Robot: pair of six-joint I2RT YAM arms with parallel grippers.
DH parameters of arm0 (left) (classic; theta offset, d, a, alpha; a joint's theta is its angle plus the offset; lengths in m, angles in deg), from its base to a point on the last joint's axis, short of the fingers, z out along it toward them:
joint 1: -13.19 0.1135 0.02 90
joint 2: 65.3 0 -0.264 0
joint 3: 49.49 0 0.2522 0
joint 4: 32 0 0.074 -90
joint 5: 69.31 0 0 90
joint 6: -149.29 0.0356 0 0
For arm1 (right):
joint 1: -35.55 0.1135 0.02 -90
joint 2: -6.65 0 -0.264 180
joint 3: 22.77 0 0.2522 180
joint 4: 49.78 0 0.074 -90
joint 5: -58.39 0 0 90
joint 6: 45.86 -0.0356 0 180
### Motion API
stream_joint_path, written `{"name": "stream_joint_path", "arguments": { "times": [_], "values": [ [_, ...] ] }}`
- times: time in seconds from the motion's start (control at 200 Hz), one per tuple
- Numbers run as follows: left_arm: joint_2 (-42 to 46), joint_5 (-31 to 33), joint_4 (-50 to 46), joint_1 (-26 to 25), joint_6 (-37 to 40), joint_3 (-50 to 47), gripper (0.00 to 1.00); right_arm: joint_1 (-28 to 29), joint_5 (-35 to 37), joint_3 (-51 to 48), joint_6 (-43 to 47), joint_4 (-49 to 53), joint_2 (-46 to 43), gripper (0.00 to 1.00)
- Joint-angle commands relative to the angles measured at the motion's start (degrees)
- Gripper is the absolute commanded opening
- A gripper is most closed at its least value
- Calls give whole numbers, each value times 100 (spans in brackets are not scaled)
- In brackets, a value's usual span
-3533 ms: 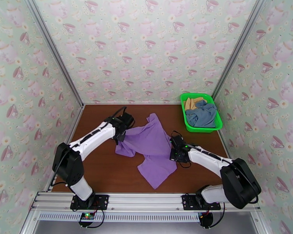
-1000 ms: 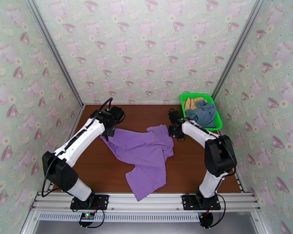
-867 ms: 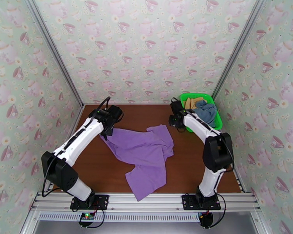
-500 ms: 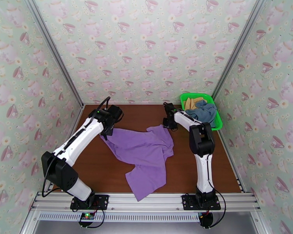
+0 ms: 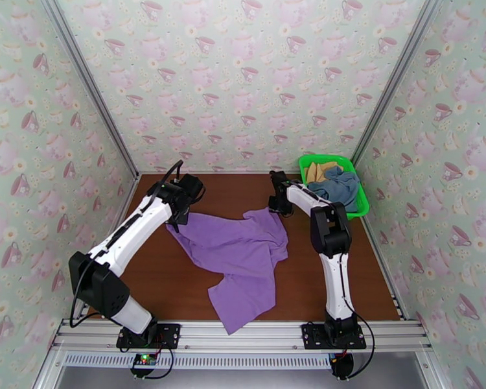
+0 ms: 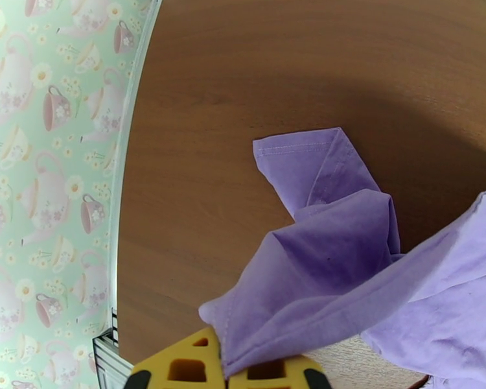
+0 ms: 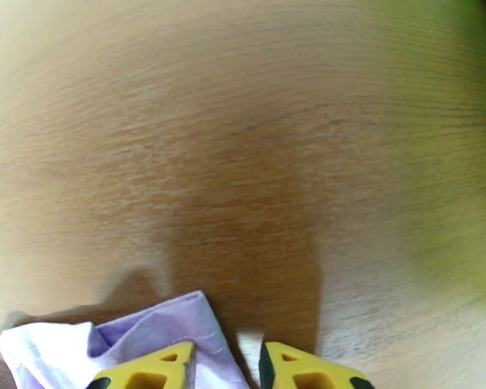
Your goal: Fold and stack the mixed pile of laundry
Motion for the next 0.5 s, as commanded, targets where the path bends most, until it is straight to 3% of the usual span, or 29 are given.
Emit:
{"name": "stream_joint_path", "arguments": {
  "times": [0.0, 0.03, 0.19, 0.356, 0.491],
  "values": [
    [4, -74, 79, -1, -4, -57, 0, -3, -252, 68, 31, 7, 471, 11],
    [9, -69, 77, 3, 5, -54, 0, -5, -306, 74, 28, 11, 486, 0],
    [-18, -64, 53, 105, 189, 283, 0, -71, -158, -40, 166, 84, -227, 0],
    [-154, -102, -238, 206, 498, 1706, 0, -206, 71, -64, 458, 217, -2191, 0],
    [-243, -373, -607, 186, 788, 3156, 0, -195, -209, -254, 736, 140, -4051, 0]
  ]
}}
